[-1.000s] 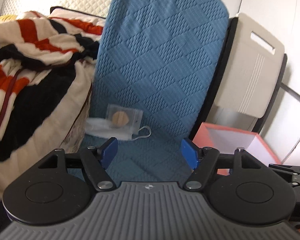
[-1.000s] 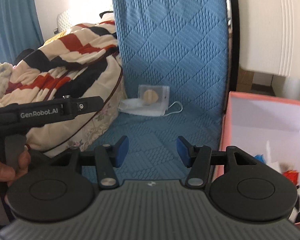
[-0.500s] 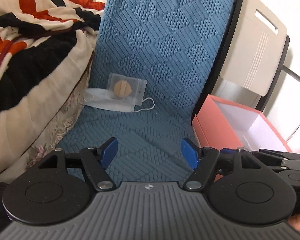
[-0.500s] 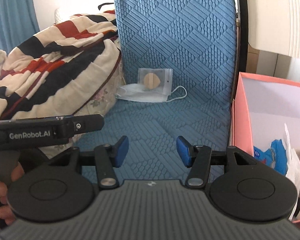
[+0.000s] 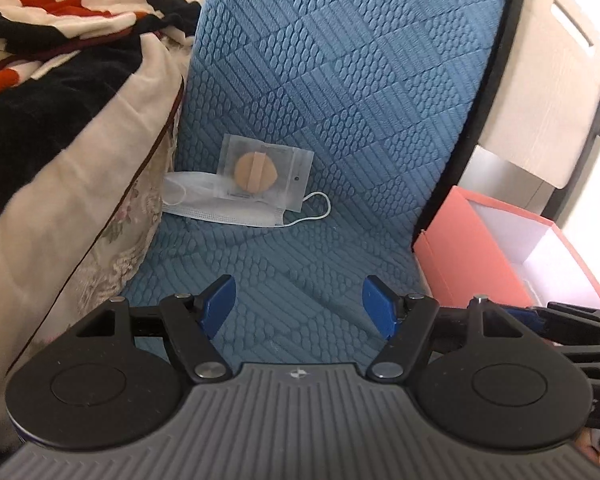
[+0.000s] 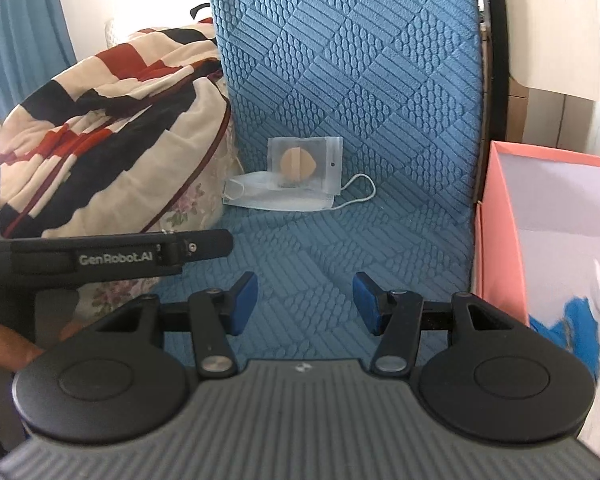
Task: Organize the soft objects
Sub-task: 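Move the left tool to the clear pad packet while the right closes on the mask ear loop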
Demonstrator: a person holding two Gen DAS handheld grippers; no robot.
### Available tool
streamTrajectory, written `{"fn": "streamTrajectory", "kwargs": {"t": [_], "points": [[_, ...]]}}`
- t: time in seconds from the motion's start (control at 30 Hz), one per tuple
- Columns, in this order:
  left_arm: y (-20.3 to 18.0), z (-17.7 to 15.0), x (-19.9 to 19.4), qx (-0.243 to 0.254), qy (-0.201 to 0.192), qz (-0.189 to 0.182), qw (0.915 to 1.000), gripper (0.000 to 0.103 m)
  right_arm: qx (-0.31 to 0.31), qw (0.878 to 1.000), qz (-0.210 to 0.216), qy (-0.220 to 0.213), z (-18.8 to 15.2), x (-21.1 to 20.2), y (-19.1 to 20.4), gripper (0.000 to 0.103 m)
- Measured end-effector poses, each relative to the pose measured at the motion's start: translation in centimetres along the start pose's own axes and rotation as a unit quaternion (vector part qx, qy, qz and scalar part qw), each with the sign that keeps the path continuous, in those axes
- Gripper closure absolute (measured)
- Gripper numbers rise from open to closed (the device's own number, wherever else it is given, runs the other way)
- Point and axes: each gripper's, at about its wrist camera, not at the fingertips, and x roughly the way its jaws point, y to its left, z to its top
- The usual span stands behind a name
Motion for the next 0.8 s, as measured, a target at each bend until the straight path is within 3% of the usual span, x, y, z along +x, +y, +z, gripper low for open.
{"fn": "streamTrajectory", "kwargs": {"t": [0.4,0.63,0.8], "points": [[1.7,5.5,7.8,-0.002,0.036,0.008,0.9993,0.028,0.029,0.999,0.041,0.017,2.9,6.0,-2.3,0.048],[3.0,8.3,12.3,0.03,0.05,0.015,0.9982,0.028,0.023,0.998,0.042,0.04,4.5,10.7,-3.4,0.049],[4.8,9.9,15.3,0.023,0.059,0.019,0.9978,0.028,0.01,0.998,0.032,0.05,5.7,13.5,-4.3,0.049]]}}
